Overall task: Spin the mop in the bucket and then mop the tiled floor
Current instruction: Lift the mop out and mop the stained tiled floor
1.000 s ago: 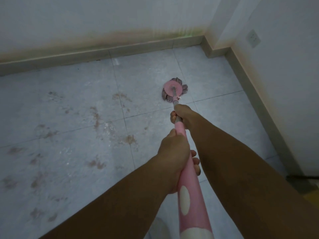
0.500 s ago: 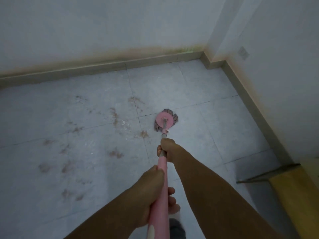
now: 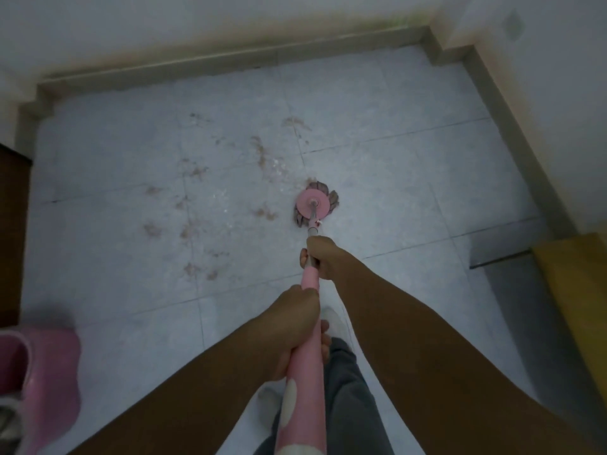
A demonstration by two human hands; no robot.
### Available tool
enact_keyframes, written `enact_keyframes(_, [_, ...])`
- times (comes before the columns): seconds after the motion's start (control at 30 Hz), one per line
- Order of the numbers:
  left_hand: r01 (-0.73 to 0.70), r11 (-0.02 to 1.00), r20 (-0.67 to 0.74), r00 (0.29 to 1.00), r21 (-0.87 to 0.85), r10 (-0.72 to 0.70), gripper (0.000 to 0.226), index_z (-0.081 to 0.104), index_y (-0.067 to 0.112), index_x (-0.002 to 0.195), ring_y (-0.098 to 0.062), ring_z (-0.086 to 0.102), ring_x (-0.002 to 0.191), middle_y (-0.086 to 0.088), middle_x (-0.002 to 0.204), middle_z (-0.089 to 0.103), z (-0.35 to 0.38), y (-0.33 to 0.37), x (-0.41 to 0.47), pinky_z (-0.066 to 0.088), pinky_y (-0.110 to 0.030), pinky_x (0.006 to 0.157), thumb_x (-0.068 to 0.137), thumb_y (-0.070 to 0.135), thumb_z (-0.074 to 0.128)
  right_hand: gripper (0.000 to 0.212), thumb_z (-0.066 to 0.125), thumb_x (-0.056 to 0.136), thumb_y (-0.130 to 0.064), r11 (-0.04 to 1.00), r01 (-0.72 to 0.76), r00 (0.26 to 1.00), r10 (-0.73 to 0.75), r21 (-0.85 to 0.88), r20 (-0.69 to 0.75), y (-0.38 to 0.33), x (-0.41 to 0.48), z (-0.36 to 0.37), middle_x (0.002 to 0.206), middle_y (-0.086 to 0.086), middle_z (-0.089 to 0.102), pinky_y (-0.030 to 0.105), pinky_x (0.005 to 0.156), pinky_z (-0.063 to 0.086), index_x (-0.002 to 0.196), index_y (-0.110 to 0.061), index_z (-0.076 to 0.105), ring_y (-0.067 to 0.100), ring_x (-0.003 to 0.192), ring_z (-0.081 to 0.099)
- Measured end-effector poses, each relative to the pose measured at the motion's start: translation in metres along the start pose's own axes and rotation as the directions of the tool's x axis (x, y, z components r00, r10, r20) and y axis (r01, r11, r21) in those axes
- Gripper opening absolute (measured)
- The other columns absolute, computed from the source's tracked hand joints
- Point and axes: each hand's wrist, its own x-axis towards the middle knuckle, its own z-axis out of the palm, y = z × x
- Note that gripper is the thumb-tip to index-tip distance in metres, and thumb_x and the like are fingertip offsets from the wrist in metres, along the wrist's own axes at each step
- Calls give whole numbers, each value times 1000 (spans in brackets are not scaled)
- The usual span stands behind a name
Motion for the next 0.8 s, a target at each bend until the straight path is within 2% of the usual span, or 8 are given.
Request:
enact_keyframes(0.1, [-53, 998, 60, 997, -41, 55, 26, 52, 10, 114, -18, 56, 47, -14, 77, 62, 0, 22, 10, 52, -24, 41, 102, 31, 48, 14, 36, 104, -10, 994, 42, 999, -45, 106, 30, -18, 13, -3, 81, 13, 51, 17, 36, 43, 111, -7, 47, 16, 56, 46])
enact_keyframes(0.2, [-133, 981, 95, 985, -143, 147, 23, 53, 9, 114, -20, 64, 48, -23, 94, 71, 5, 52, 25, 60, -34, 49, 102, 29, 50, 36, 37, 104, -7, 972, 91, 994, -101, 216, 32, -52, 37, -8, 116, 23, 56, 21, 41, 50, 140, -10, 37, 16, 63, 52])
enact_keyframes(0.23, [-138, 975, 100, 983, -176, 157, 25, 57, 8, 108, -22, 67, 50, -24, 96, 72, 8, 61, 32, 63, -40, 56, 101, 30, 50, 38, 37, 104, -8, 972, 84, 995, -92, 217, 28, -66, 46, -7, 119, 23, 56, 21, 40, 49, 142, -10, 35, 16, 62, 52])
enact_keyframes(0.33, [-101, 985, 120, 986, -143, 119, 36, 63, 9, 94, -27, 71, 58, -23, 95, 75, 11, 89, 54, 62, -46, 73, 100, 41, 48, 38, 34, 105, -14, 981, 56, 998, -53, 186, -21, -107, 76, -2, 94, 15, 59, 18, 35, 41, 143, -10, 35, 14, 53, 45])
enact_keyframes(0.43, [-111, 992, 96, 988, -67, 117, 36, 62, 18, 98, -22, 63, 55, -25, 106, 72, 13, 119, 73, 57, -34, 54, 100, 49, 44, 37, 32, 105, -18, 989, 63, 996, -55, 133, -66, -144, 108, 5, 85, 11, 56, 15, 34, 37, 141, -8, 38, 12, 49, 39])
enact_keyframes(0.53, [-176, 981, 83, 980, -86, 183, 16, 51, 38, 93, -17, 59, 50, -17, 90, 67, 14, 148, 85, 51, -26, 43, 102, 47, 41, 36, 31, 106, -18, 993, 91, 993, -86, 75, -75, -173, 126, 14, 83, 10, 55, 15, 34, 37, 140, -8, 38, 11, 50, 38])
enact_keyframes(0.7, [-197, 977, 65, 977, -82, 203, 20, 51, 40, 85, -16, 54, 46, -11, 78, 58, 8, 171, 93, 46, -23, 39, 101, 47, 41, 38, 29, 105, -14, 993, 93, 995, -91, 72, -34, -194, 124, 21, 84, 13, 53, 14, 36, 42, 143, -11, 34, 14, 53, 40])
enact_keyframes(0.8, [-184, 981, 62, 980, -63, 188, 22, 51, 39, 83, -16, 54, 47, -11, 78, 58, 8, 160, 83, 46, -23, 40, 102, 47, 41, 34, 34, 106, -31, 997, 72, 997, -71, 24, -28, -183, 111, 22, 75, 9, 50, 14, 35, 42, 134, -12, 40, 12, 53, 42])
